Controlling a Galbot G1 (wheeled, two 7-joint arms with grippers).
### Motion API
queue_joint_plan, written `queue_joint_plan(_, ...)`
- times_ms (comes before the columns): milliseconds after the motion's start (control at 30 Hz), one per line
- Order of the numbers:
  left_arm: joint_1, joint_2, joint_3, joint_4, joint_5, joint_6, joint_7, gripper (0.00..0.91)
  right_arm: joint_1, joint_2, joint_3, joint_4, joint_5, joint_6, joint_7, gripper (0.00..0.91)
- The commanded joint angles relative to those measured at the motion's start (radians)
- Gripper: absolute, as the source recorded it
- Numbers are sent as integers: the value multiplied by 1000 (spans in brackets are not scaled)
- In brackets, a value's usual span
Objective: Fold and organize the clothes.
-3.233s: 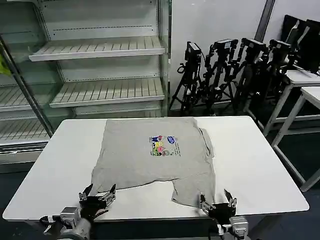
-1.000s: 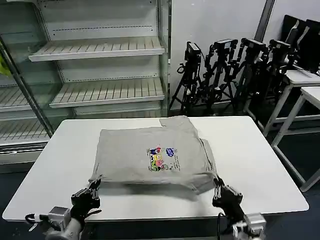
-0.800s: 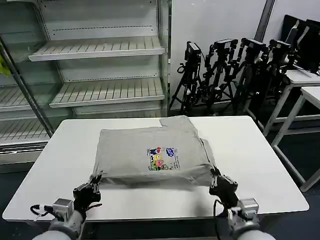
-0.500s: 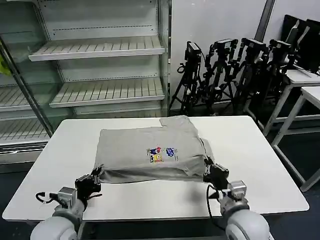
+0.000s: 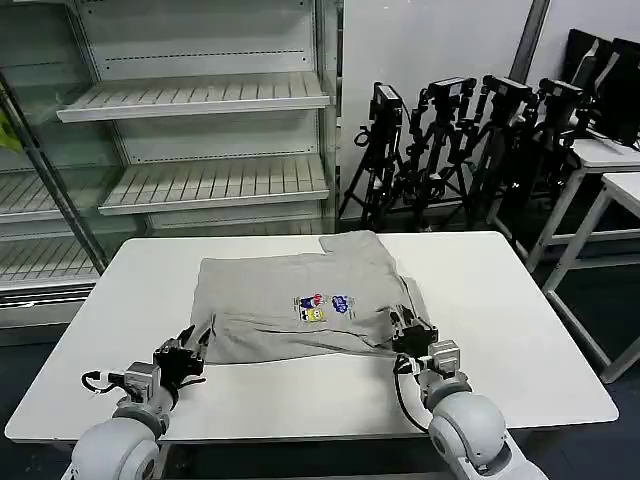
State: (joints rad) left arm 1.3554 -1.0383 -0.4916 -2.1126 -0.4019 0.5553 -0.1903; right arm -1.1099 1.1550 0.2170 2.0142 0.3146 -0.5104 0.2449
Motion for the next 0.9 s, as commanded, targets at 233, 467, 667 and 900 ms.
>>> queue_joint_plan(233, 146, -83, -30, -72, 17, -22, -15, 907, -183, -21, 98, 119, -40, 18, -9, 907)
queue_joint_plan(467, 115, -87, -21, -16, -31, -10, -21, 907, -282, -18, 173, 141, -29, -10, -12, 907)
queue_joint_plan(667, 66, -93, -8, 47, -60, -3, -38, 907, -240, 13, 182, 69, 24, -27, 7, 907)
queue_joint_plan(900, 25, -95, -10, 94, -83, -2, -55, 222, -194, 34, 159, 16, 41, -30, 7, 836)
